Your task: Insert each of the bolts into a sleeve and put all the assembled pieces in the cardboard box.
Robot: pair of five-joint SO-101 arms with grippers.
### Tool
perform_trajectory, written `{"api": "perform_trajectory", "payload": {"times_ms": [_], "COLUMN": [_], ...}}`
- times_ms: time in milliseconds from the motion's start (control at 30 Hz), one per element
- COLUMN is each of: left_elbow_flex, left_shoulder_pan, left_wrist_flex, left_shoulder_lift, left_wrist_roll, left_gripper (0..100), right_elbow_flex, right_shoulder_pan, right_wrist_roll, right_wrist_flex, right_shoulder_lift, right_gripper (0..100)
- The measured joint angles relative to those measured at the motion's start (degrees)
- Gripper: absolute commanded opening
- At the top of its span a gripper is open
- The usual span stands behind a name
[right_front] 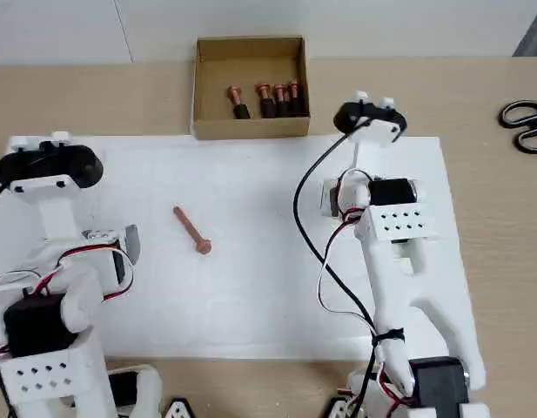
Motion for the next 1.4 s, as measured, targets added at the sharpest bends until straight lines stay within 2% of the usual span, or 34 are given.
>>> {"api": "perform_trajectory", "payload": {"times_ms": [233, 300, 467, 567, 967, 1400], "left_elbow_flex": [0.00, 0.00, 0.00, 0.00, 0.00, 0.00], "left_shoulder_pan": [0.00, 0.00, 0.00, 0.00, 0.00, 0.00], "left_wrist_flex": [0.00, 0.00, 0.00, 0.00, 0.53, 0.70], "left_shoulder_lift": [0.00, 0.00, 0.00, 0.00, 0.00, 0.00], "left_wrist_roll": [0.00, 0.00, 0.00, 0.00, 0.00, 0.00], "left_gripper": [19, 19, 19, 19, 19, 19], "right_elbow_flex": [0.09, 0.09, 0.00, -1.58, -4.92, -9.67], "right_shoulder_pan": [0.00, 0.00, 0.00, 0.00, -0.09, 0.09], "right_wrist_roll": [13.19, 14.24, 16.88, 18.55, 18.81, 18.81], "right_wrist_flex": [-0.53, -0.35, 3.25, 5.71, 7.30, 6.77], "right_shoulder_lift": [9.05, 11.16, 14.77, 15.21, 16.00, 26.11], "right_gripper": [0.9, 1.7, 12.4, 13.3, 13.3, 13.2]}}
